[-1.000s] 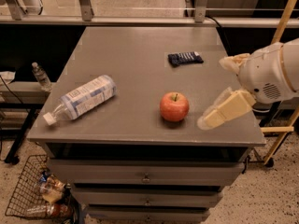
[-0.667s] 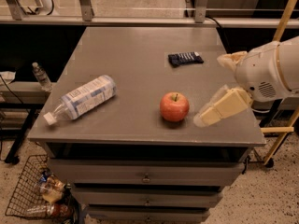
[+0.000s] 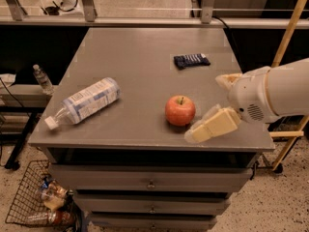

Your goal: Move apple near rxbar blueberry

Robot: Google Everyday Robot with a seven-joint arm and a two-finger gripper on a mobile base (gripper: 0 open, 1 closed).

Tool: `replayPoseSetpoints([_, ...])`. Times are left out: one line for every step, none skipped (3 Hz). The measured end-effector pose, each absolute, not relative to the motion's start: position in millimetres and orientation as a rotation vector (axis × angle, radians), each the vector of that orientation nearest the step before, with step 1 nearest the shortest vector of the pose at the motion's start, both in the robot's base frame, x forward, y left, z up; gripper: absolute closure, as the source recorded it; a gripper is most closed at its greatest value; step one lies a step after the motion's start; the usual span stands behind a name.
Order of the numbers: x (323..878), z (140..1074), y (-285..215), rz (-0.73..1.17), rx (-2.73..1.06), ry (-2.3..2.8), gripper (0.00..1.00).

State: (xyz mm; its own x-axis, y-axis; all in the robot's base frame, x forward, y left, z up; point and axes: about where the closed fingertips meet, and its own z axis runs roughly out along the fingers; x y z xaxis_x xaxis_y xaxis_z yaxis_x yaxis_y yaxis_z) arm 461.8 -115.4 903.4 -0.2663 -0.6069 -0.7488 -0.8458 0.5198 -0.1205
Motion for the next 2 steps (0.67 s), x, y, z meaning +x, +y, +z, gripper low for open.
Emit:
replayPoseSetpoints([466.9, 881.5, -100.0, 0.405, -1.130, 1.993, 0.00])
replayPoseSetpoints([478.3, 858.4, -84.3, 0.406, -1.097, 1.994, 0.02])
